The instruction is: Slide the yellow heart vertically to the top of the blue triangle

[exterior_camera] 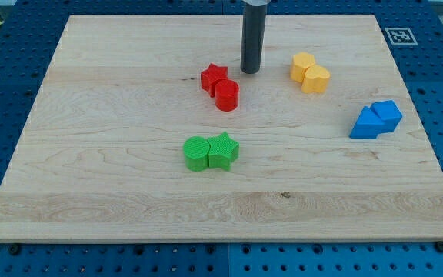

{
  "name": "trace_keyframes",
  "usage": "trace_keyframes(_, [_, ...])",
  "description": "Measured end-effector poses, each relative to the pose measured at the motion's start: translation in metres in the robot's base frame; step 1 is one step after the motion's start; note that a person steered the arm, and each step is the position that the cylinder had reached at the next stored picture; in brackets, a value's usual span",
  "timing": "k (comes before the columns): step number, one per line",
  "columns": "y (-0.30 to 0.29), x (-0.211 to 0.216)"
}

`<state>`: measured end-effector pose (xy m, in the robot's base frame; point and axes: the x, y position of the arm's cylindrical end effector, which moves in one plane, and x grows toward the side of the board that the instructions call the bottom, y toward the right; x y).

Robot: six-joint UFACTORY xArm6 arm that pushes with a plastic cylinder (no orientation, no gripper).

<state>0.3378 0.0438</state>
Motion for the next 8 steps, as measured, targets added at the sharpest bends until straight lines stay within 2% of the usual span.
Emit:
trace_keyframes(2, [0.000,0.002])
trace_keyframes(4, [0.020,0.024])
trace_keyframes(7, [0.085,0.023])
trace_keyframes(8, [0.088,0.023])
